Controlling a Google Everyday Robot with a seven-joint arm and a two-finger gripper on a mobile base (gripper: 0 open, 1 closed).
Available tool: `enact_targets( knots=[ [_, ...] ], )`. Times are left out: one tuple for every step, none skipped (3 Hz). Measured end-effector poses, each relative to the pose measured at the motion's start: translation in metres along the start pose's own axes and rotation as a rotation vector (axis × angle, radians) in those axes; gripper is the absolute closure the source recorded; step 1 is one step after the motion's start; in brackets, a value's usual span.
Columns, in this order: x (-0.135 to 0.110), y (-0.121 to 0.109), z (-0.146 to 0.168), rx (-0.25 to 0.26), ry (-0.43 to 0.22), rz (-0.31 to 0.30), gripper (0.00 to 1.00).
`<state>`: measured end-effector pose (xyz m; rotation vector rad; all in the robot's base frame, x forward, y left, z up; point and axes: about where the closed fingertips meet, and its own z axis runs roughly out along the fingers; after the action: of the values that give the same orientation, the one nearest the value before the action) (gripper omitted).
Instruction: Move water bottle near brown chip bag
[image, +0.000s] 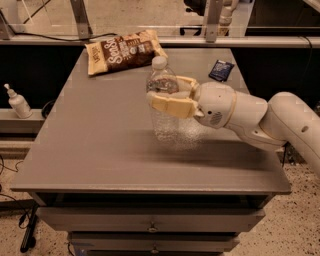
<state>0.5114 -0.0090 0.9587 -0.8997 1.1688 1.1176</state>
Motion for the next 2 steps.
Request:
enact_targets(
  knots=[
    [0.0058,0.0025,-0.0078,0.007,-0.007,0.003,0.81],
    [0.0107,0.0053,-0.0159,0.017,-0.006,0.014,0.59]
  ],
)
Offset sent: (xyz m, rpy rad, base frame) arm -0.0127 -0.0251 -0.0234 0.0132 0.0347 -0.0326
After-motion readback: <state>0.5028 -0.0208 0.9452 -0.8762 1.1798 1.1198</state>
